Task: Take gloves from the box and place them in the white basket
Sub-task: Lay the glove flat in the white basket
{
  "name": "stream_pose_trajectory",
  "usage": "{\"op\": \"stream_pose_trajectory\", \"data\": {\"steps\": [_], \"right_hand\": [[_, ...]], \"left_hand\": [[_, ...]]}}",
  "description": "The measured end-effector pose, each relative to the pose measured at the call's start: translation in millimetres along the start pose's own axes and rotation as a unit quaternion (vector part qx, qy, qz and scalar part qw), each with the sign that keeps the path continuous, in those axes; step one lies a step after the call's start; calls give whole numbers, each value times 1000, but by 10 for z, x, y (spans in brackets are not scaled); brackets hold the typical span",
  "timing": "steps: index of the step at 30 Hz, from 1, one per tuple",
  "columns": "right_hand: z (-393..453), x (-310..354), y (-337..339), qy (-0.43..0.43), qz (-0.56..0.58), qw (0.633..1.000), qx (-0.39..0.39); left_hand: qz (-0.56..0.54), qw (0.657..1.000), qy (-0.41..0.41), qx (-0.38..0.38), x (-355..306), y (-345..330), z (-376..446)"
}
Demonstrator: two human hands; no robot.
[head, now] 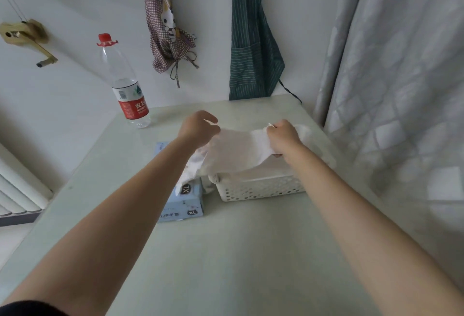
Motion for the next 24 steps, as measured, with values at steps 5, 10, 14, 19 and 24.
{"op": "stream_pose_trajectory", "data": {"steps": [5, 10, 14, 19, 24], "right_hand": [[29, -174, 150, 68, -112, 990, -49], [26, -229, 332, 111, -265, 952, -108], [14, -284, 386, 113, -424, 892, -105], [-30, -284, 350, 139, -506, 847, -87], [-44, -264, 341, 143, -522, 836, -91]], "left_hand": [[154, 979, -123, 51, -212, -469, -120], [225, 953, -148, 138, -178, -797, -228], [337, 910, -118, 211, -11, -1003, -258], [392, 886, -155, 193, -39, -1050, -291], [384, 881, -168, 218, -179, -1035, -372]]}}
Point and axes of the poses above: each hand's wrist, its own z-axis towards the middle knuckle, its own y-axis out of the back of the hand, x = y × z, the point moved 8 cm from there along z, towards the middle knuckle, and after that the axes turned 10 degrees about -z, right-handed, at the moved point
